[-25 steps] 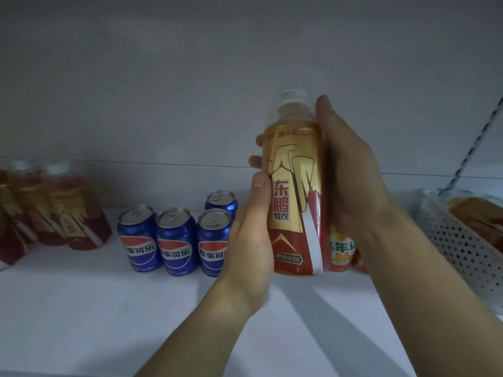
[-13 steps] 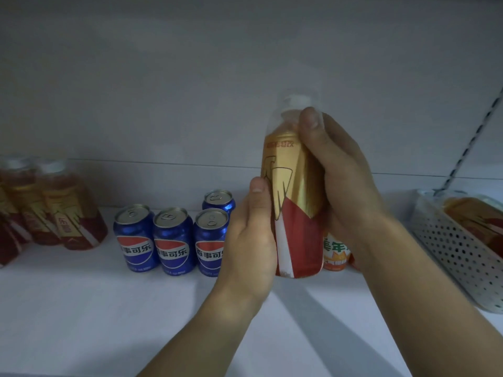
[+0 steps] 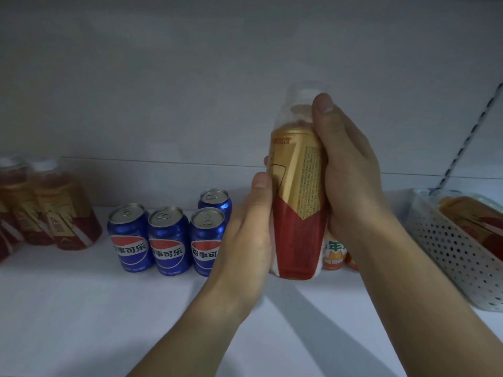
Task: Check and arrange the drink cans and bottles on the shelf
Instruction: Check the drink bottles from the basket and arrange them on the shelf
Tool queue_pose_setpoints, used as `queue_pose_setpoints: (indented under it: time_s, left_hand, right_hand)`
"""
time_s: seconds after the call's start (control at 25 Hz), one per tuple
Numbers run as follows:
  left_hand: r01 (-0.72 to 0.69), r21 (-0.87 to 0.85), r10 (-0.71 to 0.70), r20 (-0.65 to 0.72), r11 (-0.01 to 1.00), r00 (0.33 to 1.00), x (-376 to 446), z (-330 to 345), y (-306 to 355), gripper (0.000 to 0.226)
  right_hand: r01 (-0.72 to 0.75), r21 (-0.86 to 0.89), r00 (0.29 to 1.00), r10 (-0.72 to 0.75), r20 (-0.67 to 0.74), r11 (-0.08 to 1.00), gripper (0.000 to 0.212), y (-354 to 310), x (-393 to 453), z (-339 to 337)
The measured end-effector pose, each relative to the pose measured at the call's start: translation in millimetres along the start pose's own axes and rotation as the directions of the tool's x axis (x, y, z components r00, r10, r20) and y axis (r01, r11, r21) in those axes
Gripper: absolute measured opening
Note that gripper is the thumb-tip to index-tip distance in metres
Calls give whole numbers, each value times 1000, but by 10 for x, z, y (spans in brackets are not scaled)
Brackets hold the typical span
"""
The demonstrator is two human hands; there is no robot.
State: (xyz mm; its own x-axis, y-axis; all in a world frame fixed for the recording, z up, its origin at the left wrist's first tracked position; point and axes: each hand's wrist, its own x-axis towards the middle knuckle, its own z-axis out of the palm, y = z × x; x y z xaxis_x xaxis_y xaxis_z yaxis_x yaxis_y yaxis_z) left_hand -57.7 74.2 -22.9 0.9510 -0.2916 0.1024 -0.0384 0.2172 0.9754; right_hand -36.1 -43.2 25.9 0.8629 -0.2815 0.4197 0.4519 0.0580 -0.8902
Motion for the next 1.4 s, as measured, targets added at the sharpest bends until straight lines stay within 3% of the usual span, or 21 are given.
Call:
queue_pose_setpoints:
  time_s: [0.16, 0.24, 0.32, 0.68, 0.8, 0.92, 1.12, 1.28, 1.4]
  left_hand:
    - [33, -154, -31, 18, 988, 999, 10, -43, -11, 61]
    - [67, -224, -56, 58, 972, 997, 0, -46, 6, 57]
    - [69, -238, -51, 83, 969, 995, -15, -39, 16, 54]
    - [11, -62, -7, 70, 998, 998, 20, -99, -43, 60]
    - [35, -141, -32, 25, 989, 999, 0, -81, -34, 63]
    - [61, -184, -56, 31, 981, 998, -2, -77, -37, 56]
    - [85, -141, -80, 44, 986, 996, -8, -74, -3, 49]
    - [-1, -14, 1, 56, 1000, 998, -13, -94, 11, 55]
    - [7, -100, -4, 26, 995, 1000, -21, -107, 1, 59]
  right_hand:
    - [-112, 110, 993, 107, 49, 988, 60, -39, 15, -7]
    - [-217, 183, 970, 190, 154, 959, 58, -59, 8, -12]
    - [-249, 170, 962, 222, 159, 954, 55, -24, -13, -14]
    - [-30, 67, 1000, 30, 5, 997, 34, -28, -21, 1]
    - [-164, 196, 984, 147, 96, 967, 49, -63, -5, -23]
    - [-228, 181, 959, 189, 211, 957, 43, -19, -2, -18]
    - [-188, 173, 975, 163, 150, 967, 31, 17, 3, 10]
    - [-66, 86, 995, 60, 76, 994, 38, 31, 7, -28]
    - [-150, 142, 981, 129, 148, 979, 43, -9, 17, -62]
